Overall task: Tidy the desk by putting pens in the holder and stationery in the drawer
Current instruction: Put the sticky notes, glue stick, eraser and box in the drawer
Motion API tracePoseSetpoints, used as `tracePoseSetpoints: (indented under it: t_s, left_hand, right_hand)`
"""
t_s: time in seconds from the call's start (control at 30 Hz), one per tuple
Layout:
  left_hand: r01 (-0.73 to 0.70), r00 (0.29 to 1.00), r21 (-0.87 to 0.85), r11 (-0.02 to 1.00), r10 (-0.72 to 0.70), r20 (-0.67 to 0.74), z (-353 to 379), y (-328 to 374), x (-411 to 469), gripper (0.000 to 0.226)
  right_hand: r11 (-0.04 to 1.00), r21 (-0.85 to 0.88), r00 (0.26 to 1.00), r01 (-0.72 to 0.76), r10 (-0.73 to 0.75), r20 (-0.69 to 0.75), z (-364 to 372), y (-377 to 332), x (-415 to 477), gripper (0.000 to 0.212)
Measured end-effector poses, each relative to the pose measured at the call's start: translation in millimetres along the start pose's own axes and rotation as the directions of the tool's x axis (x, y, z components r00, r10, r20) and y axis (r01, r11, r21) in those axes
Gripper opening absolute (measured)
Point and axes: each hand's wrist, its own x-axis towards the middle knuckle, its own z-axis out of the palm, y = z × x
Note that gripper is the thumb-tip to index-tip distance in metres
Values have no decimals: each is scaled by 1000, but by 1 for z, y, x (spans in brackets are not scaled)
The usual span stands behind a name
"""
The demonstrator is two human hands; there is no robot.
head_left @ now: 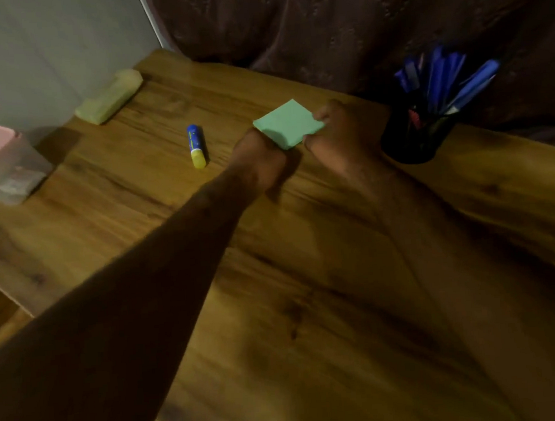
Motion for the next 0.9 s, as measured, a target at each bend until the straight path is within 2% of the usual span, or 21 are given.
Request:
tracePoseSetpoints:
  t_s: [0.1, 0.27, 0.33, 0.4, 0.5, 0.63, 0.73, 0.8, 0.87, 0.9]
  left_hand:
    - [115, 993, -39, 993, -116, -16, 4, 2, 8, 32]
    - [101, 995, -94, 990, -98, 31, 5, 2, 6, 44]
    - [97, 995, -157, 983, -91, 40, 4, 0, 6, 43]
    - [106, 994, -255, 961, -99, 40, 4, -3, 4, 36]
    - [122, 992, -348, 930, -127, 7, 7, -9, 0, 40]
    - [110, 994, -455, 884, -101, 44, 10, -14, -8, 38]
    - [121, 991, -585, 802, -135, 21, 8, -15, -20, 34]
    - [117, 988, -648, 752, -155, -1, 7, -18, -30, 38]
    - [115, 991, -669, 734, -131, 27, 7, -26, -41, 46]
    - [111, 993, -662, 742, -105, 48, 6, -29, -48, 41]
  right_hand:
    - [998, -57, 1000, -3, 2, -18, 6, -7, 19, 65]
    - [979, -183, 996, -87, 89, 2, 16, -10, 29, 69]
    - [989, -101, 994, -111, 112, 9, 16, -10, 31, 73]
    - [985, 83, 987, -154, 157, -35, 13, -6, 32, 75]
    - [924, 338, 981, -177, 195, -18, 6, 3, 28, 56]
    - [878, 452, 985, -157, 173, 7, 2, 11, 13, 48]
    - [847, 506, 984, -162, 177, 19, -7, 5, -10, 47]
    - [817, 548, 982, -179, 184, 47, -13, 0, -31, 48]
    - [787, 583, 979, -199, 185, 85, -14, -3, -55, 46]
    - [780, 591, 978, -206, 183, 99, -14, -4, -66, 44]
